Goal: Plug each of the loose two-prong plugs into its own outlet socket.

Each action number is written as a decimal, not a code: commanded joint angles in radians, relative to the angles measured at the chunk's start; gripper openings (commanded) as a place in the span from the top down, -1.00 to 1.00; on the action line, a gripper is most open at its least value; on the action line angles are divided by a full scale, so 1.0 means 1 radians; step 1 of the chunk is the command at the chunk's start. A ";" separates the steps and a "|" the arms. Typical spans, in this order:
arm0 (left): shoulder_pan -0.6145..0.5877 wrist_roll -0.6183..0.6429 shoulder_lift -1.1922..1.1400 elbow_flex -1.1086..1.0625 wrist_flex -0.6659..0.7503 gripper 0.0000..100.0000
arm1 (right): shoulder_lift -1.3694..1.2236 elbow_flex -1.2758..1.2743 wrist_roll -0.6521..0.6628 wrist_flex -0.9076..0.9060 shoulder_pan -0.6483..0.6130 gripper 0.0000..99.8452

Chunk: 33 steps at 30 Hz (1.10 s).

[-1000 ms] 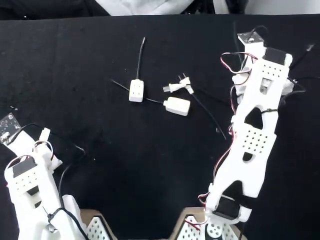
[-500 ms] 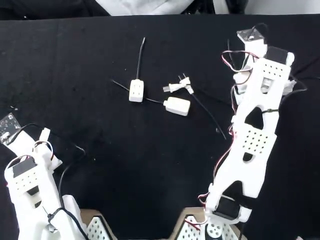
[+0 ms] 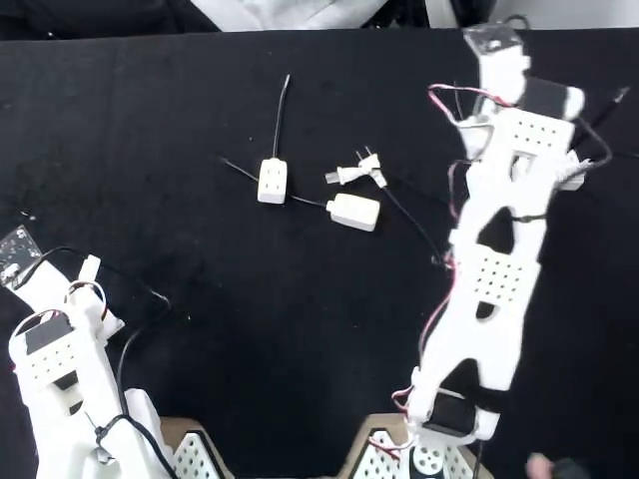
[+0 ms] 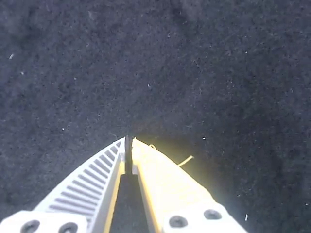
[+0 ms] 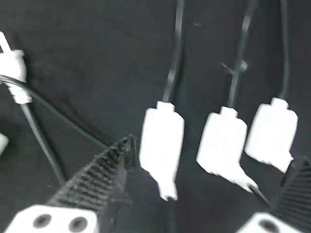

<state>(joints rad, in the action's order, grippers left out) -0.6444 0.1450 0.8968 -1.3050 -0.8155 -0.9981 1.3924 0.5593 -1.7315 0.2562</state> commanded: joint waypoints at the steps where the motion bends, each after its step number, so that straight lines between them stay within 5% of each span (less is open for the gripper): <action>1: 0.012 0.011 0.008 0.005 0.017 0.93 | 0.030 0.061 -0.048 -0.032 -0.087 0.11; 10: 0.012 0.011 0.008 0.005 0.017 0.93 | 0.127 0.119 -0.221 -0.035 -0.112 0.55; 17: 0.012 0.011 0.008 0.005 0.017 0.93 | 0.282 -0.024 -0.230 -0.035 -0.153 0.56; 33: 0.012 0.011 0.008 0.005 0.017 0.93 | 0.912 -0.977 -0.230 0.086 -0.466 0.56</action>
<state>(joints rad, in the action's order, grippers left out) -0.6444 0.1450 0.8968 -1.3050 -0.8155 -0.1834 0.5286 0.3353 -1.7162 -0.1381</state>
